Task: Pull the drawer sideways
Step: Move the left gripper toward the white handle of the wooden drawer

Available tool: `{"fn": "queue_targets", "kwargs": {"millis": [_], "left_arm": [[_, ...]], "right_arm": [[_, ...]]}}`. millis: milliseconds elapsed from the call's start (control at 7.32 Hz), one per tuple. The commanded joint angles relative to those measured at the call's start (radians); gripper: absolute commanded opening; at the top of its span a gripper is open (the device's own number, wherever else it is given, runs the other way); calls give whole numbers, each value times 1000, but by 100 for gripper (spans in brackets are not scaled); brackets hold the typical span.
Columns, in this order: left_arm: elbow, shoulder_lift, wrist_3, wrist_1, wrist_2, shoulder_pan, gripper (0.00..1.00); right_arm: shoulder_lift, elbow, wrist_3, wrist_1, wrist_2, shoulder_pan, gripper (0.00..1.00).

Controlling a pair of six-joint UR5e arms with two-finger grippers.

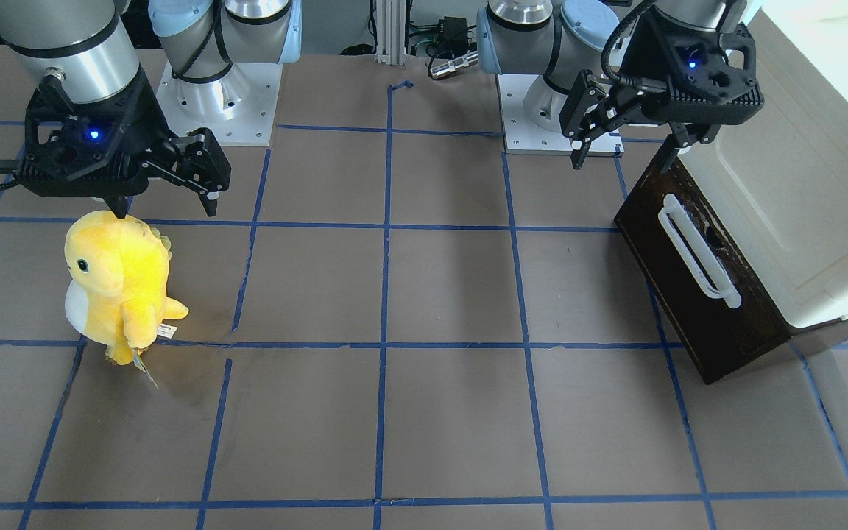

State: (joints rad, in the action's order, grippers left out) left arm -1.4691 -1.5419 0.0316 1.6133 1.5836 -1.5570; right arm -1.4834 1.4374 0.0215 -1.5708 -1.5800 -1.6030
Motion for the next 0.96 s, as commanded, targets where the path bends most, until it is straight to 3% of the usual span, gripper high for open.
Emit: {"fn": "queue_targets", "kwargs": {"millis": [0, 410, 547, 683, 820], "left_arm": [[-1, -4, -25, 2, 62, -6, 100], [4, -50, -148, -60, -10, -20, 100], [1, -81, -204, -90, 21, -69, 100], [-7, -114, -228, -90, 187, -119, 100], [-8, -153, -305, -92, 241, -167, 100]], "right_arm": [[0, 0, 0, 0, 0, 0, 100], [0, 0, 0, 0, 0, 0, 100], [0, 0, 0, 0, 0, 0, 100], [0, 0, 0, 0, 0, 0, 100], [0, 0, 0, 0, 0, 0, 100]]}}
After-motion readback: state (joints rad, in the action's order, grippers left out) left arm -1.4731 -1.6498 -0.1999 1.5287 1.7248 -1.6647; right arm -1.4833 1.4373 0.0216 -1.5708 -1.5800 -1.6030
